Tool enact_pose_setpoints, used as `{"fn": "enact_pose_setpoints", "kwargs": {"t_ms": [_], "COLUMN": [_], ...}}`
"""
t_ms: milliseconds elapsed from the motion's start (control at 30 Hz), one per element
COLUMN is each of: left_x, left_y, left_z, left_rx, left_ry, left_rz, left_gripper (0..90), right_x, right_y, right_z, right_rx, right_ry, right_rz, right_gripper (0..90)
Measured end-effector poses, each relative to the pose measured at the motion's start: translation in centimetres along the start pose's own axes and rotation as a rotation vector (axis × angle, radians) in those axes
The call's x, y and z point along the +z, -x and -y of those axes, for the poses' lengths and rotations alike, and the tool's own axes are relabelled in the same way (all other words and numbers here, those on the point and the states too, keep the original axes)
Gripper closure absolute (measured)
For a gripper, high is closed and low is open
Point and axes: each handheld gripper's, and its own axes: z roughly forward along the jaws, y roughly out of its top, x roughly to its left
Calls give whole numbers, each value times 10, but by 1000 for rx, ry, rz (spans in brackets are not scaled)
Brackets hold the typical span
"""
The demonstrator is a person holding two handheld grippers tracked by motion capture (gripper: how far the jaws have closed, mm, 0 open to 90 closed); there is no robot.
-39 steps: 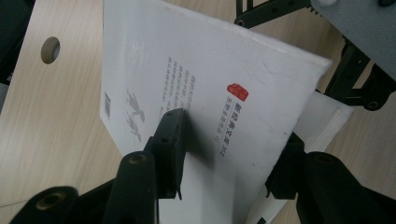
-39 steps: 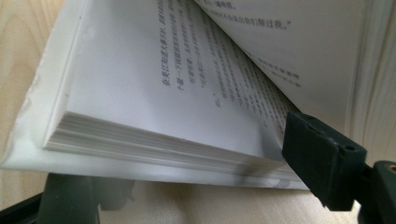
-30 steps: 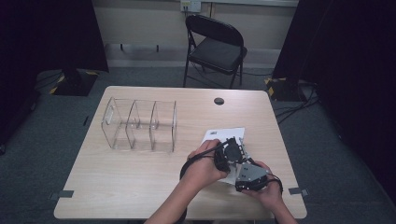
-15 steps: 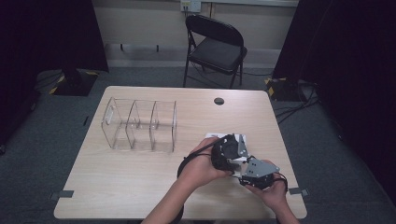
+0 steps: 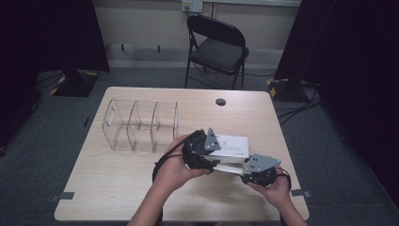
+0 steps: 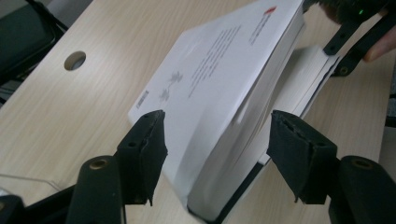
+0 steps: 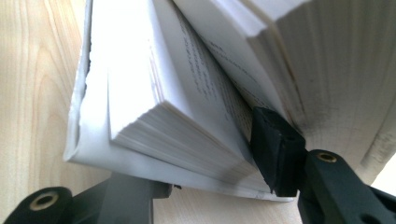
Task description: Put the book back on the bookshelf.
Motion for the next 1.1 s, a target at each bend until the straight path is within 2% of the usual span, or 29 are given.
{"fn": "enact_pose_setpoints", "kwargs": {"t_ms": [33, 333, 367, 467, 567, 667, 767, 833, 933, 1100], "left_x": [1, 0, -2, -1, 5, 13, 24, 34, 50, 74], "left_y": [0, -6, -7, -6, -4, -4, -4, -5, -2, 1], "left_z": [3, 18, 21, 32, 45, 59, 73, 85, 101, 125], "left_rx": [-18, -63, -63, -94, -119, -147, -190, -206, -251, -299], "left_ry": [6, -5, -8, 2, -2, -12, -3, -6, 6, -46], "left_rz": [-2, 17, 19, 25, 35, 43, 58, 69, 91, 98], "left_gripper": [365, 368, 368, 365, 362, 360, 345, 341, 312, 248], "right_x": [-1, -3, -3, -4, -5, -5, -7, -7, -10, -12], "right_y": [2, 9, 10, 13, 15, 17, 20, 21, 23, 23], "right_z": [-1, -3, -4, -4, -4, -5, -6, -6, -7, -8], "right_rx": [7, 31, 32, 37, 48, 53, 68, 78, 85, 83], "right_ry": [-1, -6, -7, -8, -6, -9, -10, -12, -17, -25], "right_rz": [-10, -34, -35, -42, -48, -56, -68, -72, -86, -92], "right_gripper": [531, 531, 532, 533, 534, 534, 535, 535, 535, 536]}}
